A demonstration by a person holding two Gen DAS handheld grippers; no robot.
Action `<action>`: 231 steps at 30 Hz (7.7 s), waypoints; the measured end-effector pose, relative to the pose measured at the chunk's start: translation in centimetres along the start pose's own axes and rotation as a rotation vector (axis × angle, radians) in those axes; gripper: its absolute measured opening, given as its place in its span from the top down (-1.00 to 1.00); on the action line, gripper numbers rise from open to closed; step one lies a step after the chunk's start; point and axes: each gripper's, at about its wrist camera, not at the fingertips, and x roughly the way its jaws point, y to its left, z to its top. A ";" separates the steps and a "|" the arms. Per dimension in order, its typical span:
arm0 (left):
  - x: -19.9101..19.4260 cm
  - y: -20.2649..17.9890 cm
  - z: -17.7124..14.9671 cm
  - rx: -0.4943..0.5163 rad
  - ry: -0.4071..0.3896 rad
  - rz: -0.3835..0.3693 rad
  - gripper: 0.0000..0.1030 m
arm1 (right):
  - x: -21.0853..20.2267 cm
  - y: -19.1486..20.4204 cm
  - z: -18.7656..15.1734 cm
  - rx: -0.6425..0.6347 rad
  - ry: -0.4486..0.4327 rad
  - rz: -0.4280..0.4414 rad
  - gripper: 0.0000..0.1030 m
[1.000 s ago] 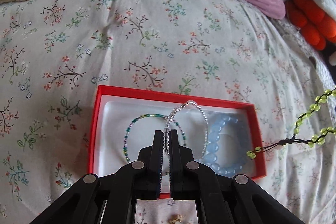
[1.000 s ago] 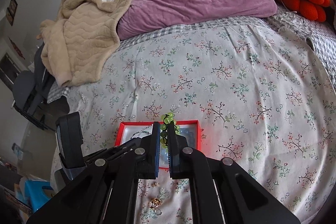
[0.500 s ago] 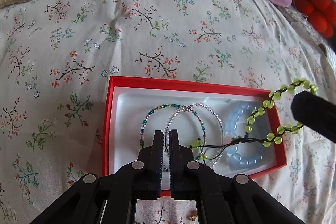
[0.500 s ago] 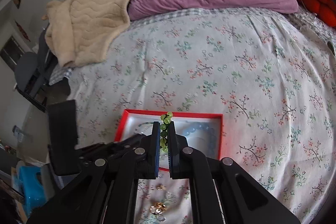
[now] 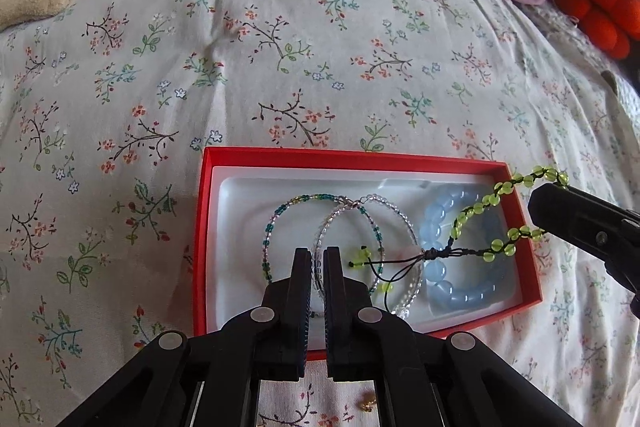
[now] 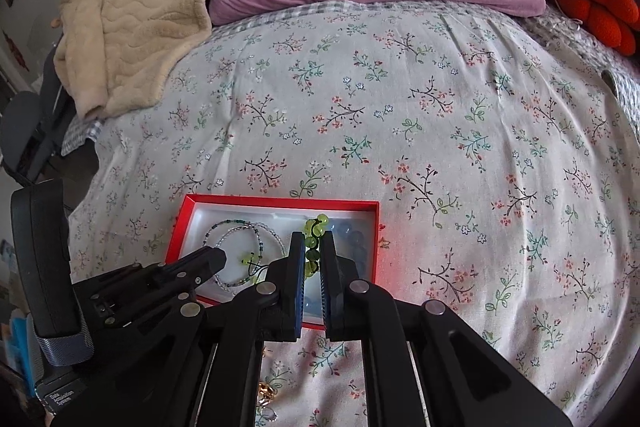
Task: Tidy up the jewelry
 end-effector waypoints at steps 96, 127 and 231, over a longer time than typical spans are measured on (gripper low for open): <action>-2.8 4.2 -10.6 0.042 0.219 -0.011 1.00 | 0.4 0.0 -12.1 0.030 0.293 -0.071 -0.89; -2.7 8.0 -8.8 -0.061 0.186 -0.078 0.32 | 5.7 5.3 -11.7 -0.067 0.336 -0.029 0.42; -0.1 -0.1 -1.3 0.100 -0.113 0.073 0.49 | 3.5 -0.7 -2.4 0.015 0.017 0.028 0.41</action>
